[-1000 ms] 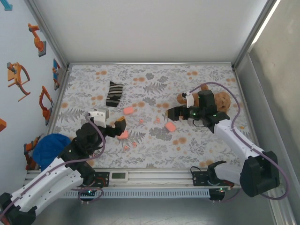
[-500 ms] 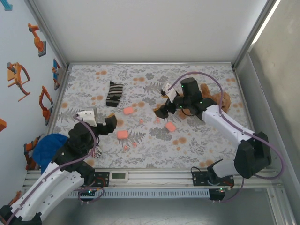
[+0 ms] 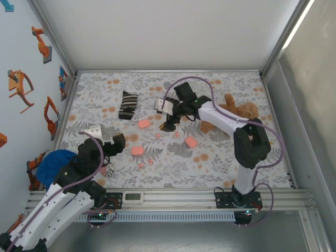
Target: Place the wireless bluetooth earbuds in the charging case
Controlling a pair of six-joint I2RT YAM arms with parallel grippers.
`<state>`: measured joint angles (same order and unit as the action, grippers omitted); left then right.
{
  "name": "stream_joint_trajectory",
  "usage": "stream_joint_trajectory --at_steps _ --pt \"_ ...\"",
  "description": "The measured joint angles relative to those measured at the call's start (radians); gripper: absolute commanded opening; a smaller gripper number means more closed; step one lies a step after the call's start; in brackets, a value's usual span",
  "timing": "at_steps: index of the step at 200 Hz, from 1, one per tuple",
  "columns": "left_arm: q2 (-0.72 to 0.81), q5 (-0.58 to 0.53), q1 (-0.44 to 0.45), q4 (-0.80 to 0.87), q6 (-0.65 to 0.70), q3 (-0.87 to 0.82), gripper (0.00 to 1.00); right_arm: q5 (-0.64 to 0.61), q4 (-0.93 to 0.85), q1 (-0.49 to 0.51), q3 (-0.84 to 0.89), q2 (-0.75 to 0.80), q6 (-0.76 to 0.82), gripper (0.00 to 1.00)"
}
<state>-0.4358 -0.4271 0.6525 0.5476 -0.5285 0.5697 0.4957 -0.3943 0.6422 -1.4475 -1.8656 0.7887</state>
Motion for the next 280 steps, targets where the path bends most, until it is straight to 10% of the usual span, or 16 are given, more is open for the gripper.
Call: stream_joint_trajectory --at_steps 280 --pt "0.015 0.005 0.0 0.037 -0.011 0.0 0.96 -0.041 -0.319 0.097 -0.708 -0.643 0.043 0.79"
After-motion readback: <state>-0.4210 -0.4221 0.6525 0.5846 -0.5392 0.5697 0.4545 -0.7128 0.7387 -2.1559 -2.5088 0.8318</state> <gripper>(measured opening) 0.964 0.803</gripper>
